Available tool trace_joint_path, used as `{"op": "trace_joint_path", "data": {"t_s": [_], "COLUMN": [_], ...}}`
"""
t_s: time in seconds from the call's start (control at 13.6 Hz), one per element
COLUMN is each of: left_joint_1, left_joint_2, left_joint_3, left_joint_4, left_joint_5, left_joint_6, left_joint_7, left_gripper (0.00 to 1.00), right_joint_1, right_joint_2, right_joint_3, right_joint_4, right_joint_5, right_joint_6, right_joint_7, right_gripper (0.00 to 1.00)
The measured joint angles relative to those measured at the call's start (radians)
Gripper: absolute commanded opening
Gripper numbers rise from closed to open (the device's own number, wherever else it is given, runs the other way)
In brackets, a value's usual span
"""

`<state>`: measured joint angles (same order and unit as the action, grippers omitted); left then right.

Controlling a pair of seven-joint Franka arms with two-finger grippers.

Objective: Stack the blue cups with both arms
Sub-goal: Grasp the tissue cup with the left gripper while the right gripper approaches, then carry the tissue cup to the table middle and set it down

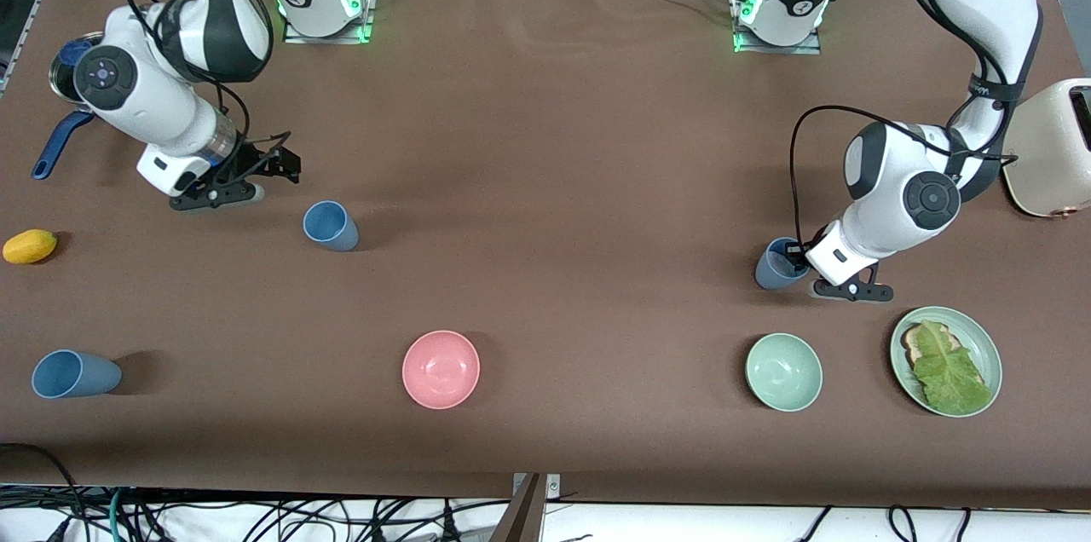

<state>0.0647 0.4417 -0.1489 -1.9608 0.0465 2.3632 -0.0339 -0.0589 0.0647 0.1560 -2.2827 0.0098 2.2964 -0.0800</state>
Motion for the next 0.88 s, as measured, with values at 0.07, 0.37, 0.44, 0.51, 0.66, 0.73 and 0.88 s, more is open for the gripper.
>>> {"op": "trace_joint_path", "data": {"t_s": [0.07, 0.37, 0.44, 0.51, 0.66, 0.73, 0.88], "left_joint_1": [-0.001, -0.017, -0.040, -0.076, -0.178, -0.240, -0.341], "left_joint_2": [-0.001, -0.005, -0.005, -0.004, 0.000, 0.005, 0.026], "left_joint_3": [-0.008, -0.116, -0.140, -0.152, -0.158, -0.159, -0.158], "left_joint_4": [0.021, 0.147, 0.156, 0.158, 0.164, 0.165, 0.165], "left_joint_5": [0.000, -0.103, -0.153, -0.183, -0.194, -0.194, -0.194], "left_joint_6": [-0.027, -0.182, -0.189, -0.189, -0.189, -0.189, -0.189], "left_joint_7": [0.000, -0.087, -0.153, -0.238, -0.409, -0.492, -0.586], "left_gripper": [0.00, 0.00, 0.00, 0.00, 0.00, 0.00, 0.00], "right_joint_1": [0.000, 0.009, 0.019, 0.028, 0.035, 0.036, 0.036], "right_joint_2": [0.030, 0.146, 0.160, 0.167, 0.178, 0.184, 0.191], "right_joint_3": [0.000, 0.000, 0.001, 0.001, 0.001, 0.001, 0.001], "right_joint_4": [-0.001, 0.000, 0.006, 0.014, 0.031, 0.036, 0.042], "right_joint_5": [0.000, 0.000, 0.000, 0.000, 0.000, 0.000, 0.000], "right_joint_6": [0.034, 0.166, 0.177, 0.181, 0.181, 0.181, 0.181], "right_joint_7": [0.000, 0.001, 0.006, 0.013, 0.023, 0.024, 0.024], "right_gripper": [1.00, 0.99, 0.99, 0.99, 0.99, 0.99, 0.99]}}
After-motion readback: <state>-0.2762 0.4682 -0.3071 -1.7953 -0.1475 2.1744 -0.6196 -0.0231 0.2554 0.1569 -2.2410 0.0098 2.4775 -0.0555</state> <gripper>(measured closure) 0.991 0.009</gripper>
